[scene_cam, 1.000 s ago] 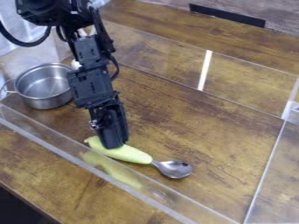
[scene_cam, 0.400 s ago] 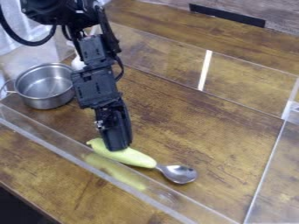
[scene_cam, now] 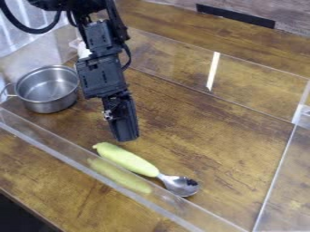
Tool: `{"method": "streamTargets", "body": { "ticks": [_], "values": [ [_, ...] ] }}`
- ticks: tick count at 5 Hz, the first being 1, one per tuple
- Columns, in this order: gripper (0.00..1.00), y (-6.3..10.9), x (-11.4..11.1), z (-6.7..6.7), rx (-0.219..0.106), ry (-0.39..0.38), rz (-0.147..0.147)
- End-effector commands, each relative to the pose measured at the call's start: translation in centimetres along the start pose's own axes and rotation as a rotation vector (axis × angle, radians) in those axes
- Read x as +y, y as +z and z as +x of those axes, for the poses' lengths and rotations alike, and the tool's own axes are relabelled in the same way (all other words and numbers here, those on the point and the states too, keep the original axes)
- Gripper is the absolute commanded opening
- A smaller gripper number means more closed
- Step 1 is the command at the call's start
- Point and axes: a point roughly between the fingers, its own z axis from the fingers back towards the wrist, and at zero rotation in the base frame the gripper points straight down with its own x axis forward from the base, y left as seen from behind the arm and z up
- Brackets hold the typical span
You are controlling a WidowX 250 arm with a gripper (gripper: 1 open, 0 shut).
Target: Move the green spoon to the right
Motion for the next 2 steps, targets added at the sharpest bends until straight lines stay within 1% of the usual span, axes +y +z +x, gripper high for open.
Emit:
{"method": "streamTargets", "body": {
  "ticks": [1, 2],
  "values": [
    [0.0, 2.21, 1.25, -1.65, -0.002, -0.057, -0.058],
    [0.0, 2.48, 1.8, -2.31, -0.019, -0.087, -0.047]
  ]
}}
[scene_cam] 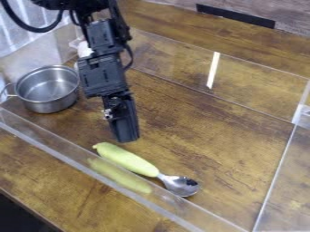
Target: Move the green spoon to the right
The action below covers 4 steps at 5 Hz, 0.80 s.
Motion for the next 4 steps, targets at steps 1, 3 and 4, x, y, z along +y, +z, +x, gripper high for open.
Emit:
{"method": "streamTargets", "body": {
  "ticks": [1, 3, 4],
  "values": [
    [0.0, 4.2, 1.6, -2.5, 0.042, 0.019, -0.113],
    [0.0, 7.3, 2.6, -4.3, 0.106, 0.123, -0.146],
    [1.0, 7.1, 2.7, -3.7, 0.118, 0.158, -0.152]
  ]
}}
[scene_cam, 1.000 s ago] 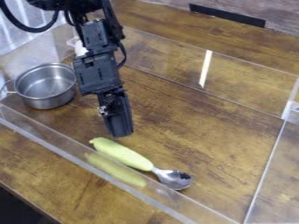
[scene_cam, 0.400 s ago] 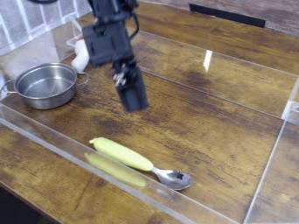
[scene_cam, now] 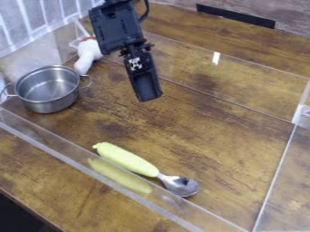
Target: Move the green spoon to the right
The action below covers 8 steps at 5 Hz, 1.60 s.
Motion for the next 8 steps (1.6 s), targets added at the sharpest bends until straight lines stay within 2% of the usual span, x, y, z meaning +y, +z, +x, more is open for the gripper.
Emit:
{"method": "streamTargets", "body": {
  "ticks": [1, 3, 5, 7, 8],
  "values": [
    [1.0, 0.6, 1.4, 0.1, 0.025, -0.016, -0.06],
    [1.0, -2.0, 1.2, 0.5, 0.024, 0.001, -0.092],
    [1.0, -3.9, 0.3, 1.3, -0.037, -0.105, -0.067],
    [1.0, -4.2, 0.0, 1.3, -0.019, -0.063, -0.078],
    [1.0, -5.0, -0.8, 1.6, 0.011, 0.0, -0.092]
  ]
}}
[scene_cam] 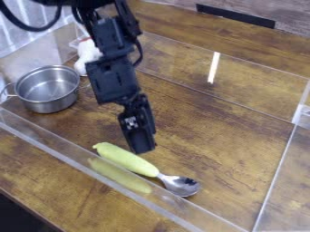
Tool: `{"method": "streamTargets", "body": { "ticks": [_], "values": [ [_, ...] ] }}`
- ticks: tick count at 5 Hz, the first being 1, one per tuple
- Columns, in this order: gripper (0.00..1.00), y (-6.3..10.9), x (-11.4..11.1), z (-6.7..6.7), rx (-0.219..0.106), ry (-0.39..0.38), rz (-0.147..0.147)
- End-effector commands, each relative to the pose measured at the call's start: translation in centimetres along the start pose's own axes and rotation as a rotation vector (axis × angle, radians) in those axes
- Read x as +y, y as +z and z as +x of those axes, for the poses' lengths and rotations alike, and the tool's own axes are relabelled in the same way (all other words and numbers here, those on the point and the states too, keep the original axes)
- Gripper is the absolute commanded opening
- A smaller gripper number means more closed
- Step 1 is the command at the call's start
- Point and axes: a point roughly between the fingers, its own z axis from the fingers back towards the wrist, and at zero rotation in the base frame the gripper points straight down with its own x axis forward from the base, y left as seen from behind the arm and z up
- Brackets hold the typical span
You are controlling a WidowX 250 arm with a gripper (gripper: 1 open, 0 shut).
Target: Move the green spoon to the right
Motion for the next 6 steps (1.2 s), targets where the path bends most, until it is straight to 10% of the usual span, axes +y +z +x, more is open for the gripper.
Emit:
{"method": "streamTargets", "body": {
  "ticks": [1, 3, 4, 6],
  "values": [
    [1.0, -0.3, -0.6, -0.1, 0.04, 0.054, -0.052],
    [1.0, -1.5, -1.3, 0.7, -0.004, -0.021, -0.046],
    [0.0, -2.0, -1.6, -0.1, -0.015, -0.037, -0.042],
    [0.0, -2.4, -1.9, -1.9, -0.033, -0.071, -0.032]
  ]
}}
